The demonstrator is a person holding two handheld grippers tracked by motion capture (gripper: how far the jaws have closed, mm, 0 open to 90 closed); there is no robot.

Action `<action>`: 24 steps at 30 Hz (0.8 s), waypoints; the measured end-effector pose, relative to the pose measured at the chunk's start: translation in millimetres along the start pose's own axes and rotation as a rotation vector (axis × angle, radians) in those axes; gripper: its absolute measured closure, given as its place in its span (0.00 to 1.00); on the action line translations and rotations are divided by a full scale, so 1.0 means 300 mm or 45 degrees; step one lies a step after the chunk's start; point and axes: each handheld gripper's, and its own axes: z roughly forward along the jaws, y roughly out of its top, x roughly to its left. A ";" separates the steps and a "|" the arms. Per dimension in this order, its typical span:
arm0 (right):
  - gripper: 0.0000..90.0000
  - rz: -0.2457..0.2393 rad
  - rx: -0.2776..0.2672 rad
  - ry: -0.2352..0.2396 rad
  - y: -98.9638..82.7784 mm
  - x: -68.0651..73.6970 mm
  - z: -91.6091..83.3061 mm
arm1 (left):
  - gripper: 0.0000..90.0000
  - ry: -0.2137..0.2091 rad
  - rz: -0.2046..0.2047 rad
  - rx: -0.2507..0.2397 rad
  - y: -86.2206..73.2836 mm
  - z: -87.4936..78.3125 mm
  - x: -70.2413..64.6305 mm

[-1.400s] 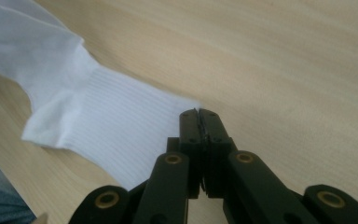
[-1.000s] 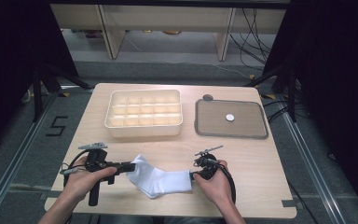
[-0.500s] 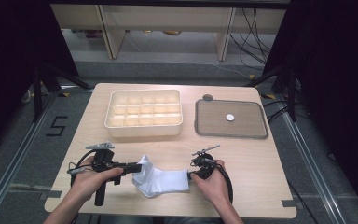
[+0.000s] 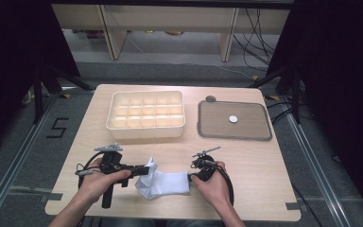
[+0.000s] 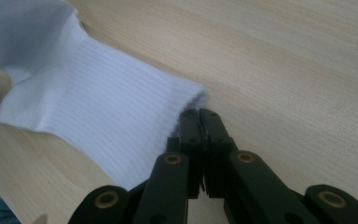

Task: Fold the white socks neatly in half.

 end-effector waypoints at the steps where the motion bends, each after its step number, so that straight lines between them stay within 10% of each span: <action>1: 0.98 -0.013 -0.003 0.004 0.000 -0.003 0.000 | 0.92 -0.001 0.004 -0.003 0.000 0.004 -0.001; 24: 0.98 -0.029 -0.002 0.018 0.006 0.015 0.012 | 0.92 -0.011 0.029 0.035 0.005 0.070 -0.017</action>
